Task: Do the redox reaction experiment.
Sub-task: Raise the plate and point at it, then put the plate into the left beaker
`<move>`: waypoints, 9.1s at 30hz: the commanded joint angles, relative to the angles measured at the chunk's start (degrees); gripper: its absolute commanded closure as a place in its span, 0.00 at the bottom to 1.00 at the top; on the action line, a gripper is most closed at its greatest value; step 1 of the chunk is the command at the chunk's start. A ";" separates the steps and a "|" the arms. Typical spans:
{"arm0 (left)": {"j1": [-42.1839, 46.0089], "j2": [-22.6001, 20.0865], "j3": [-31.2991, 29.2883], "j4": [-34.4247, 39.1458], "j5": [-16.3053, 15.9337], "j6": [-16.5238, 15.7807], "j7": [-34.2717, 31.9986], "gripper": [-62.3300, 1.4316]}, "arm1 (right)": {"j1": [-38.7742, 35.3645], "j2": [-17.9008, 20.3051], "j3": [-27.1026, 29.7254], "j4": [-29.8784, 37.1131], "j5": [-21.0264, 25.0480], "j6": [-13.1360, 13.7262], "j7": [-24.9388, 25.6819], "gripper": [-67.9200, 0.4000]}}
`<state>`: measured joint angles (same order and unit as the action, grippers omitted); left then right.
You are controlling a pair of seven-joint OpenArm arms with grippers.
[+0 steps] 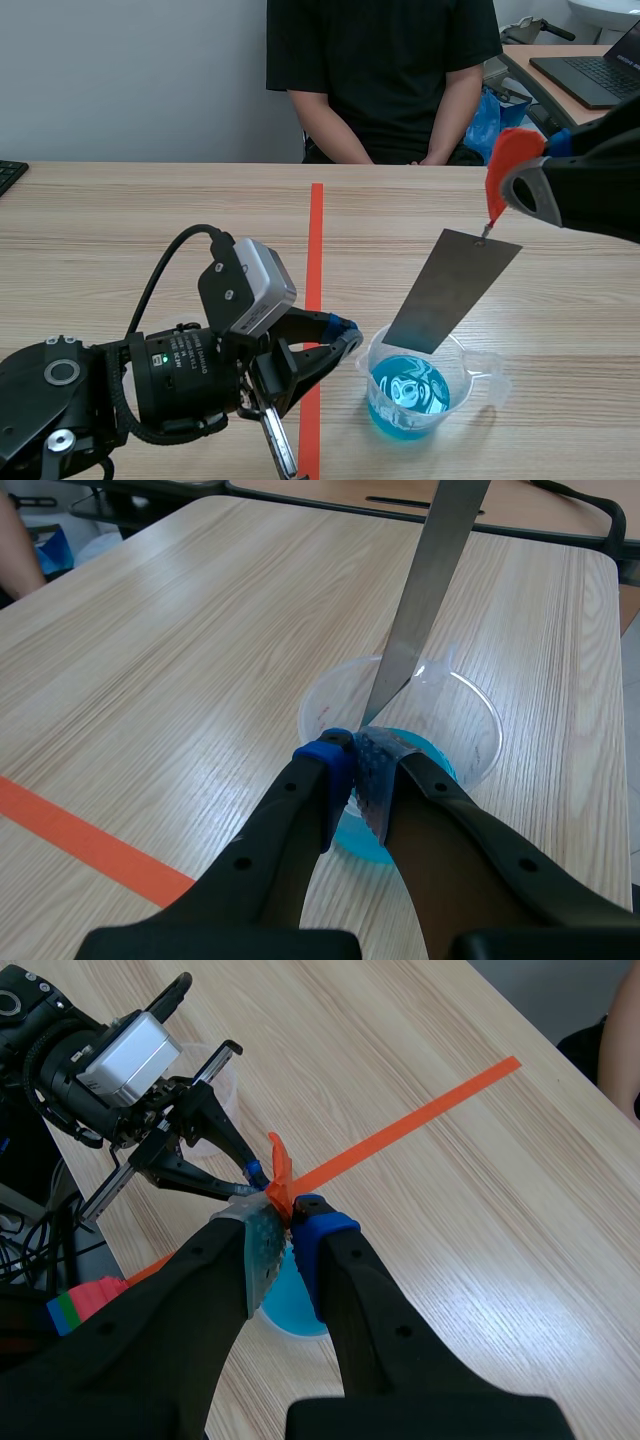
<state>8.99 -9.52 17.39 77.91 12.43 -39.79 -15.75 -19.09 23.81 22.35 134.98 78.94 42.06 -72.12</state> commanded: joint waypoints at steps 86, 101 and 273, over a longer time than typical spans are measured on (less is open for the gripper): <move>49.88 0.11 -64.22 34.67 -32.41 -0.09 2.73 0.90 | 0.02 0.31 0.24 0.28 1.51 0.66 0.02 0.97; 49.86 0.11 -64.22 34.67 -32.41 -0.09 2.71 0.90 | 0.04 0.33 0.24 0.28 2.58 0.66 -0.42 0.97; 47.93 0.09 -64.26 34.67 -31.50 -0.09 5.27 0.90 | 15.98 -17.46 -57.72 -10.64 -51.98 -16.00 22.58 0.97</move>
<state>57.12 -9.54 -47.11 112.07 -18.26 -39.79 -9.65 -3.05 6.35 -35.38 124.40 26.74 26.13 -50.57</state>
